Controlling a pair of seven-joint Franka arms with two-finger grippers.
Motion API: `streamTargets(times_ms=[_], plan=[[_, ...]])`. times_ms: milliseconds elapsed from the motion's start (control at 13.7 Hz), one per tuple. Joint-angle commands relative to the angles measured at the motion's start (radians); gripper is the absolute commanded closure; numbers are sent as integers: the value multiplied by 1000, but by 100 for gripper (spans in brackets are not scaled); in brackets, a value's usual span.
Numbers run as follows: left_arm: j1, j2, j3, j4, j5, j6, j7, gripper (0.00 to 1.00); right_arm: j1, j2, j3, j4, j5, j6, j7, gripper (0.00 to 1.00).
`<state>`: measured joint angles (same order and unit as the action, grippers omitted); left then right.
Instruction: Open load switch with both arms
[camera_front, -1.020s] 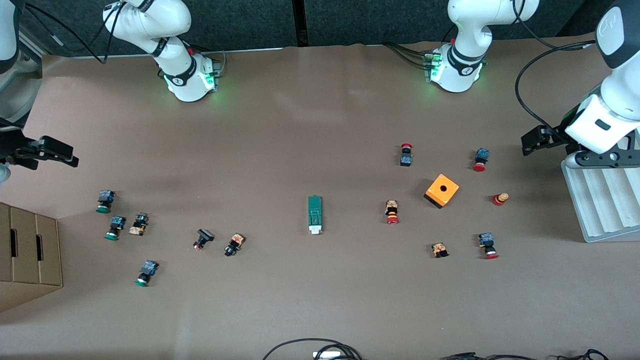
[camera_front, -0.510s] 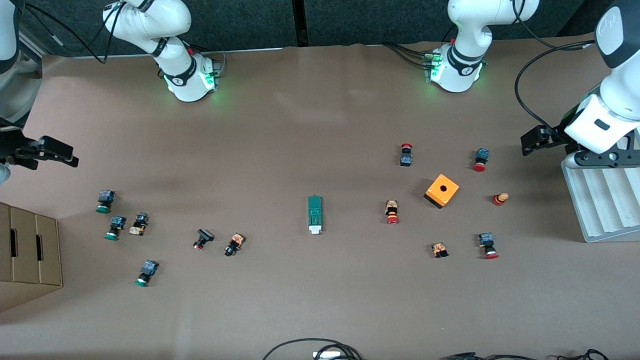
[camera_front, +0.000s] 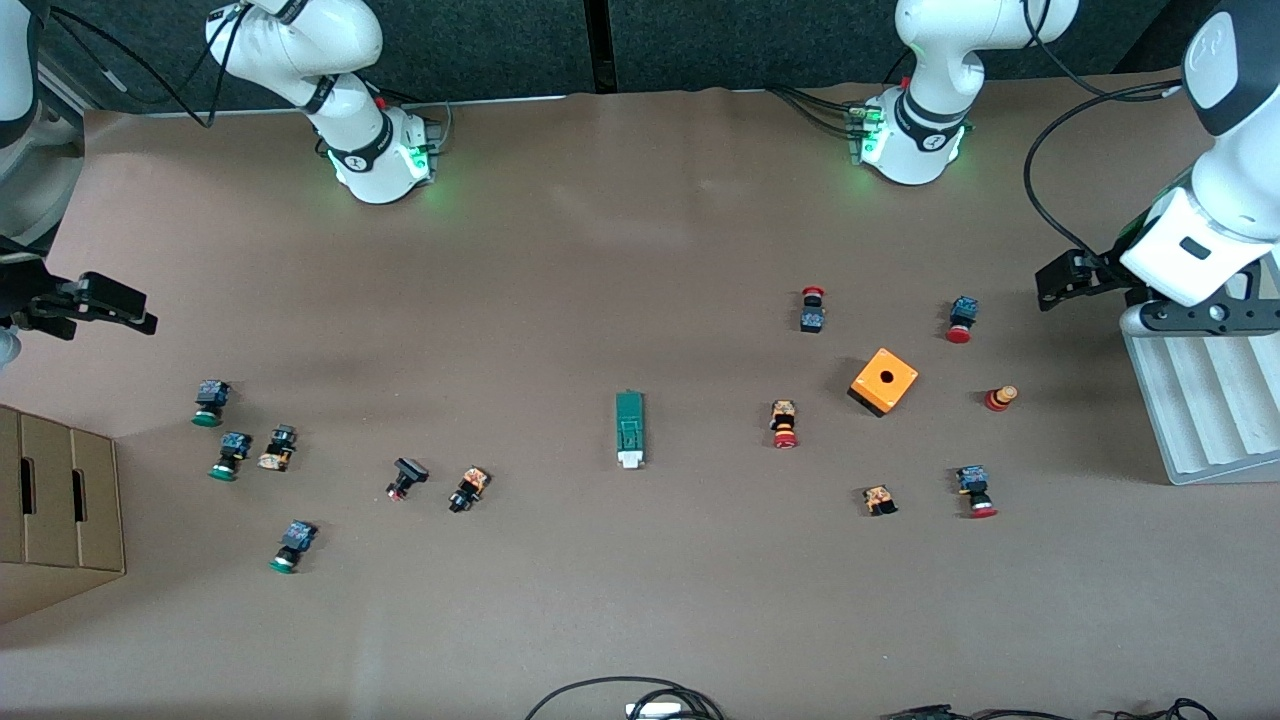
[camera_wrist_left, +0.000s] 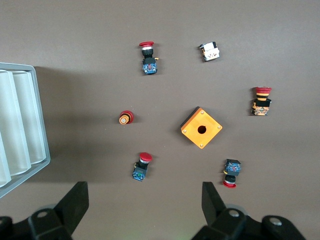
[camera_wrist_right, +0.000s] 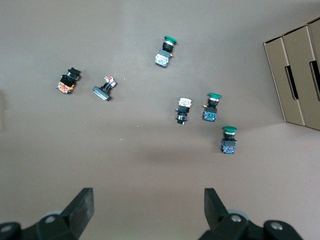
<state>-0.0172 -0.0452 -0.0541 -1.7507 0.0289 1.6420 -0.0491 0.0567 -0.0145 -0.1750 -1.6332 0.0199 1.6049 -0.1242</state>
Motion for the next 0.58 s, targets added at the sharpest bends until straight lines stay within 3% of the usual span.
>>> streamTargets(times_ms=[0,510], plan=[[5,1,-6,19,-14,-19,0,0,2,-1,0,7,-11,6,8,0],[5,10,-55,37,-23,-19,-11,0,2,-1,0,7,-11,6,8,0]])
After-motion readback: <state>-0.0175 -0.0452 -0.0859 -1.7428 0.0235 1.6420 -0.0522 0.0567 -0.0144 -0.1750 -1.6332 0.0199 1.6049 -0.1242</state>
